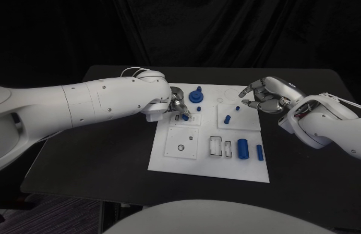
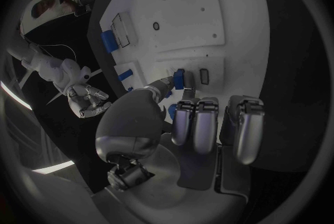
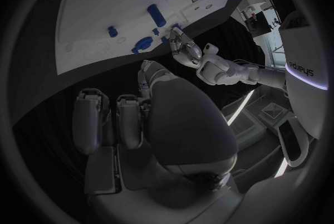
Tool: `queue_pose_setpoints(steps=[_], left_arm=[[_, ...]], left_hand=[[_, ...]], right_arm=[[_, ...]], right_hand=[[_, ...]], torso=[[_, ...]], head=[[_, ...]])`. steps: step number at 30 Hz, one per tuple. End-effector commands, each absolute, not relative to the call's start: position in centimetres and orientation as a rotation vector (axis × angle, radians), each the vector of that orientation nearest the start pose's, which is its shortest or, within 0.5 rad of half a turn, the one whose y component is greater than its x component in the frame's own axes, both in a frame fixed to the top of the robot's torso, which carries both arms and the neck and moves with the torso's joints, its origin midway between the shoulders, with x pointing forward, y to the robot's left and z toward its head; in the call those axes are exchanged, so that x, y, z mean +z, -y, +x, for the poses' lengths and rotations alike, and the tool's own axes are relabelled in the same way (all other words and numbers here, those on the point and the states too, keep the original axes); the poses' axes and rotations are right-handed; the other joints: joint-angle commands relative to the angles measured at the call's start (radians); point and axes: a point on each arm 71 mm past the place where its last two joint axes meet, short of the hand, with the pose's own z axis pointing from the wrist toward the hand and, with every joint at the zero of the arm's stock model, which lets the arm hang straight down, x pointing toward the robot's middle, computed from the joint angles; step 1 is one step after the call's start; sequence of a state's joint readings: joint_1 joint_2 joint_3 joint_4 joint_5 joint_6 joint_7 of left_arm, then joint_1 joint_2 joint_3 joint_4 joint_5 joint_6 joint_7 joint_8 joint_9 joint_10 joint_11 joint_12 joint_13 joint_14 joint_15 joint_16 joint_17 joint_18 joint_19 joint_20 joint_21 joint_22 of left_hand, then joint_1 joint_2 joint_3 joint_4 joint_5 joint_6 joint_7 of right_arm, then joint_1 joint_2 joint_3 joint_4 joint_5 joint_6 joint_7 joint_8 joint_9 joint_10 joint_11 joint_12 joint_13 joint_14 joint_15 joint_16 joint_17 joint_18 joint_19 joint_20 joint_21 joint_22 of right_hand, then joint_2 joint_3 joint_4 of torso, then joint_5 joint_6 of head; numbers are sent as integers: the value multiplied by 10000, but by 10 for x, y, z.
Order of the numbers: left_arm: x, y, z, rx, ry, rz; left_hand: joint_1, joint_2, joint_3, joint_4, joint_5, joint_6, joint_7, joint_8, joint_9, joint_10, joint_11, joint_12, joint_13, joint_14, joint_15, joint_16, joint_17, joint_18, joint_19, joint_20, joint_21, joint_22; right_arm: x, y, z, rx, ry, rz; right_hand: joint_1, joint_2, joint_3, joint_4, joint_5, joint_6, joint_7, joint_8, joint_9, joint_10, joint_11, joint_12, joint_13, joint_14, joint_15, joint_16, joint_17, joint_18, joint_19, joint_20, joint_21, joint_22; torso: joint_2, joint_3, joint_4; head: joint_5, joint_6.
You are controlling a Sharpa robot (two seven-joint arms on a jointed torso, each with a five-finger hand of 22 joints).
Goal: Assemble the parts on the task board
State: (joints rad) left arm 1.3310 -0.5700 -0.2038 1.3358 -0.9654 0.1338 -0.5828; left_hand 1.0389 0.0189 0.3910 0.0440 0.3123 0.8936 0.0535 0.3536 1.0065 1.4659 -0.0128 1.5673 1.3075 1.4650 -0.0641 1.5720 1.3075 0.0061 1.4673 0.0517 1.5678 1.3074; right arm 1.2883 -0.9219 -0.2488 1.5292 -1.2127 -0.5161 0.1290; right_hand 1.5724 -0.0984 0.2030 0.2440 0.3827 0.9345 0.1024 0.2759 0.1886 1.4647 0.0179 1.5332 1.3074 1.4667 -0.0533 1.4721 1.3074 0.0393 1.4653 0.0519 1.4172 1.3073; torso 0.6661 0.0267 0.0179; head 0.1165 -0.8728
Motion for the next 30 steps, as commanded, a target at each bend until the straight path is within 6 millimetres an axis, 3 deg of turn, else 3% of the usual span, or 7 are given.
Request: queue_pose_setpoints(steps=[1,19,23,27,30], left_arm=[[-239,-144,500,-2947,-24521,-965],[-240,-145,499,-2830,-24675,-857],[-240,-145,499,-2841,-24709,-819],[-241,-145,499,-2840,-24756,-777],[-241,-145,499,-2861,-24766,-765]], left_hand=[[-32,-6,79,-8,-67,29,-4,-46,12,1049,-50,35,2633,1058,-34,-12,2633,-61,1035,-33,30,2634],[-66,-4,107,-11,-252,37,7,-105,51,1049,-44,35,2633,1058,-34,-12,2633,-61,1035,-36,30,2634],[-184,-4,56,62,-640,40,32,-208,104,1049,-22,35,2633,1058,-17,-12,2633,-61,1035,-17,30,2634],[-606,-87,-347,435,-1189,14,123,-430,106,1049,52,35,2633,1058,45,-12,2633,-61,1035,26,30,2634],[-713,-101,-573,596,-1347,13,161,-593,69,1049,89,35,2633,1058,80,-12,2633,-61,1035,61,30,2634]], right_arm=[[-203,240,468,7726,-16053,-441],[-204,240,468,7698,-16229,-426],[-205,240,469,7731,-16307,-275],[-205,240,469,7758,-16352,-184],[-205,240,469,7767,-16372,-155]], right_hand=[[-30,89,70,1,29,-38,65,-55,-13,519,62,-61,1813,661,62,-56,707,31,287,89,-17,1939],[-58,93,69,10,9,-26,67,-53,-17,458,67,-113,1719,659,65,-63,696,34,281,92,-31,1934],[-69,95,68,14,0,-21,67,-52,-18,450,67,-120,1708,659,66,-60,700,36,279,93,-37,1932],[-72,96,68,16,-4,-19,67,-51,-19,446,67,-124,1701,660,66,-60,701,37,277,94,-41,1930],[-72,96,68,16,-4,-19,67,-51,-19,446,67,-124,1701,660,66,-60,701,37,277,94,-41,1930]], torso=[[-3,-4,0],[3,0,1],[0,1,-3],[3,1,-3],[2,-2,-9]], head=[[17,2],[27,2],[34,2],[29,2],[40,2]])
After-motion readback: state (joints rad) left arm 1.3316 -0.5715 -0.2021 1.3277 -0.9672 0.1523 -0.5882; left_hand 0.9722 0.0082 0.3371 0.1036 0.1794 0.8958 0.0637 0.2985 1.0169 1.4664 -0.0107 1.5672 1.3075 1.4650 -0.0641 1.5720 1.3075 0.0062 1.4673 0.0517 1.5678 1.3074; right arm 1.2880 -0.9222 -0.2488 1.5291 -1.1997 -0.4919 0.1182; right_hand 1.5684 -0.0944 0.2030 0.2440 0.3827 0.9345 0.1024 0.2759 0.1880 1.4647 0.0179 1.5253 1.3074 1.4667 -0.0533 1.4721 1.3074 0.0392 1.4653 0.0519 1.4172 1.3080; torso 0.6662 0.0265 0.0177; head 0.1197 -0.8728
